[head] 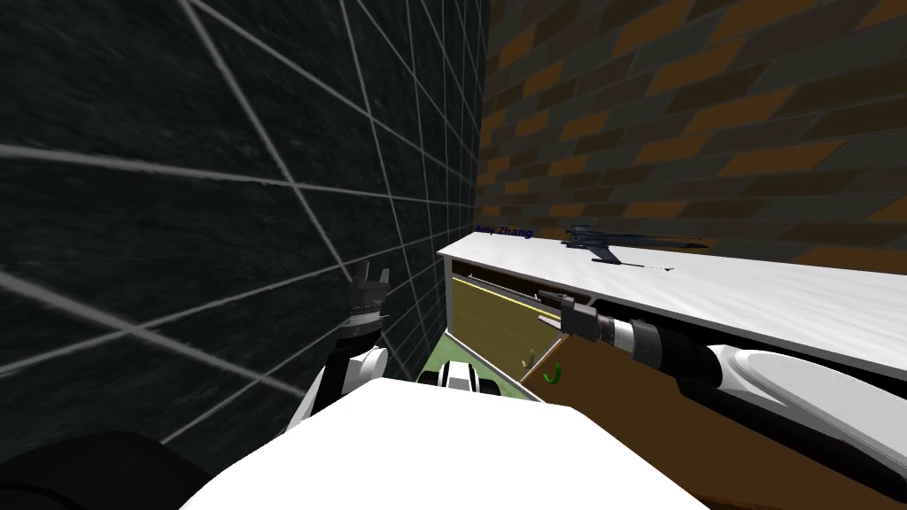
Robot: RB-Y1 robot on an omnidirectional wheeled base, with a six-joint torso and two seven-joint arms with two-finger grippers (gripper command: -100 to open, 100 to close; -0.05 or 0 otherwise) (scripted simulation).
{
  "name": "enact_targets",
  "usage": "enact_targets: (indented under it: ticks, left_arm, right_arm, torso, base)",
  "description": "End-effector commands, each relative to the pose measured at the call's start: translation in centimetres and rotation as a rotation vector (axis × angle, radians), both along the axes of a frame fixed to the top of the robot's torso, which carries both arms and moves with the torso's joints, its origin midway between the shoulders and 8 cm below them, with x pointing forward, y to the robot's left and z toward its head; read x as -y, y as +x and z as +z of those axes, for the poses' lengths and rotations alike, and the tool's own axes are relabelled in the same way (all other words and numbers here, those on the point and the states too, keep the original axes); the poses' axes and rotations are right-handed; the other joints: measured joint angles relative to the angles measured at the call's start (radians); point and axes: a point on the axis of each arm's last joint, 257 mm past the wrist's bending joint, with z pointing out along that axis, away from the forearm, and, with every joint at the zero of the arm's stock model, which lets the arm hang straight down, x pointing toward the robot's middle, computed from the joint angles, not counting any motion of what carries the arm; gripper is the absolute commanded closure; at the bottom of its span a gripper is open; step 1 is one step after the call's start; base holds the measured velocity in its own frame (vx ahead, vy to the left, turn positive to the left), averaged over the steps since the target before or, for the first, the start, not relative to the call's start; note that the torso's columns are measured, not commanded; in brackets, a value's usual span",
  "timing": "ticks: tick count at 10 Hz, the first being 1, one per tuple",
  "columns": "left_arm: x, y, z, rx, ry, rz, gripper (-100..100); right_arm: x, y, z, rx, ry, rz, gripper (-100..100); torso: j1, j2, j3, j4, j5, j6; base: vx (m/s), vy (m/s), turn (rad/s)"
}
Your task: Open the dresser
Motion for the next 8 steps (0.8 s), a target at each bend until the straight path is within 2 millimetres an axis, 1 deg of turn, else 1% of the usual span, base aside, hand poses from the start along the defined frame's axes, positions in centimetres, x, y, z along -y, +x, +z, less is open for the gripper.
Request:
enact_targets:
  ticks: [1,2,3,4,5,6,8]
  left_arm:
    - [0.00,0.00,0.00,0.000,0.000,0.000,0]
    - [0.00,0.00,0.00,0.000,0.000,0.000,0]
    - [0.00,0.00,0.00,0.000,0.000,0.000,0]
    - [0.05,0.03,-0.06,-0.002,-0.001,-0.002,0]
    - [0.06,0.03,-0.08,-0.002,-0.001,-0.002,0]
    - [0.06,0.04,-0.08,-0.002,-0.001,-0.002,0]
    - [0.35,0.09,0.08,0.003,-0.002,-0.010,0]
  right_arm:
    - [1.31,0.40,-0.37,0.024,-0.119,0.018,-100]
    - [1.90,0.55,-0.50,0.035,-0.173,0.027,-100]
    - [1.57,0.49,-0.35,0.027,-0.139,0.021,-100]
    - [1.63,0.51,-0.36,0.030,-0.146,0.023,-100]
    - [1.63,0.51,-0.36,0.029,-0.145,0.022,100]
    - [1.24,0.32,-0.16,0.030,-0.145,0.034,100]
    - [0.95,0.17,-0.01,0.031,-0.145,0.042,100]
  torso:
    - [0.000,0.000,0.000,0.000,0.000,0.000]
    - [0.001,-0.001,-0.001,0.000,0.000,0.000]
    - [0.002,-0.001,-0.001,0.000,0.001,0.000]
    - [0.002,-0.001,-0.001,0.000,0.000,-0.001]
    - [0.002,-0.001,-0.001,0.000,0.000,-0.001]
    - [0.002,-0.001,-0.001,0.000,0.000,0.000]
    - [0.001,0.004,0.005,-0.005,-0.004,0.000]
  base:
    - [0.023,0.054,-0.017]
    - [0.025,0.061,-0.021]
    - [0.007,0.023,-0.013]
    - [0.000,0.000,0.000]
    - [0.000,0.000,0.000]
    - [-0.088,0.042,-0.076]
    - [-0.162,0.090,-0.063]
